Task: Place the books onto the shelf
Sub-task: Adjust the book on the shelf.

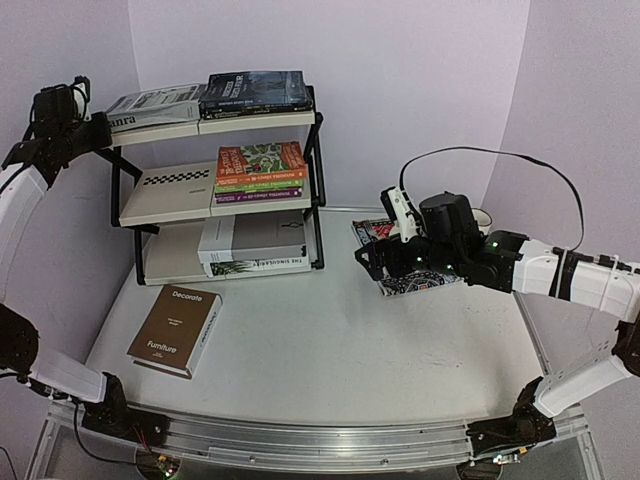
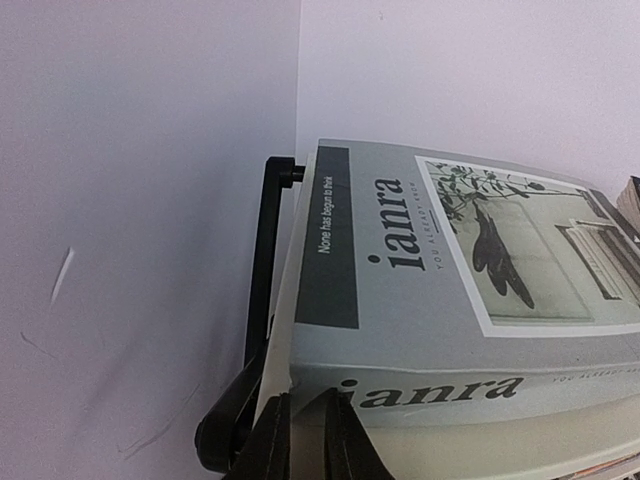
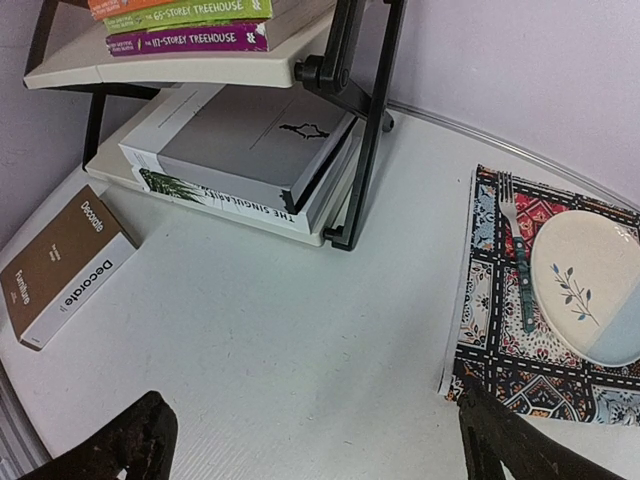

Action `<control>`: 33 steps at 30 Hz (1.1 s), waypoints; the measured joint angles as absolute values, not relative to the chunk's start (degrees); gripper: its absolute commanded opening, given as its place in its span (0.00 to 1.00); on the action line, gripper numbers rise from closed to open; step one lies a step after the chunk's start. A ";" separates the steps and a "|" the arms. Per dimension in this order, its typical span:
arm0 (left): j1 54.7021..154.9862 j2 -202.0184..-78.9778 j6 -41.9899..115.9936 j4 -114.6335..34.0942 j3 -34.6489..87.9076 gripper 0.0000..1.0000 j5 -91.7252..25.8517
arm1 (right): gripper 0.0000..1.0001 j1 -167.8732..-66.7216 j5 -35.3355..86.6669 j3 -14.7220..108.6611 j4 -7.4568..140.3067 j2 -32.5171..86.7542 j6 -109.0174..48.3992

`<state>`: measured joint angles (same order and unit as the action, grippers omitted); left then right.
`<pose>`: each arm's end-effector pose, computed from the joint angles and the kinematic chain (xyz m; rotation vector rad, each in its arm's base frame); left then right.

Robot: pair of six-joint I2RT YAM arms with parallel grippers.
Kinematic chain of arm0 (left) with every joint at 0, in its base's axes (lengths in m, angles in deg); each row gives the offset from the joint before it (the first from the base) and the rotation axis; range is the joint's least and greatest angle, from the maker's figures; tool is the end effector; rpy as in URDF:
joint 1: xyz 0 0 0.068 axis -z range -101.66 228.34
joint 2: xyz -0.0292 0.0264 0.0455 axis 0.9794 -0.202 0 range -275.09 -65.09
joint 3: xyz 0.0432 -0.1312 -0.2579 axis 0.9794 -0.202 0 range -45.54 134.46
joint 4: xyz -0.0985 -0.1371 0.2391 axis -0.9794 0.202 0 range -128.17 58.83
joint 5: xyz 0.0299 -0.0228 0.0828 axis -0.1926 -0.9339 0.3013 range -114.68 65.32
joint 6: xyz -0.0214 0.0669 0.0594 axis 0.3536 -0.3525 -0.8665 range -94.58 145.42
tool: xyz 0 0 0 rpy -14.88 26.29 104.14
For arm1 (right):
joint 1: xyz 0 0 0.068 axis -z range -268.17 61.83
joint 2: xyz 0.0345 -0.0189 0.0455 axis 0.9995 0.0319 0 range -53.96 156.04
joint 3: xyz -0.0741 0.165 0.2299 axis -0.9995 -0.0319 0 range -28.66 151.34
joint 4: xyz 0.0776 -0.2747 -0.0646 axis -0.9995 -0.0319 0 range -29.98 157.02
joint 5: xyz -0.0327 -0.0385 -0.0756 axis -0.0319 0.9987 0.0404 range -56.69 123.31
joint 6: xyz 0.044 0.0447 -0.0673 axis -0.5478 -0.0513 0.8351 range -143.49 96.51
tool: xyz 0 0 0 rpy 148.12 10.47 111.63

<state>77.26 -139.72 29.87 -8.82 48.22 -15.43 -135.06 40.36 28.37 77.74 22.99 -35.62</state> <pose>0.3405 0.0197 0.5080 -0.2019 1.7359 0.0982 0.2750 0.2790 0.3271 -0.4407 1.7189 0.6479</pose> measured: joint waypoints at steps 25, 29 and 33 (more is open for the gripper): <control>77.26 -141.68 30.25 -7.88 52.38 0.52 -14.39 | 0.98 -135.04 39.96 28.37 77.74 22.99 -36.24; 77.26 -138.67 31.74 -4.73 52.77 0.59 -15.33 | 0.98 -135.04 39.96 28.37 77.72 22.99 -36.23; 77.26 -134.04 33.68 -0.22 53.66 0.68 -17.28 | 0.98 -135.04 39.91 28.37 77.65 22.99 -36.31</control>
<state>77.26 -134.04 33.68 -0.22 53.66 -17.28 -135.04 39.91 28.37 77.65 22.99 -36.31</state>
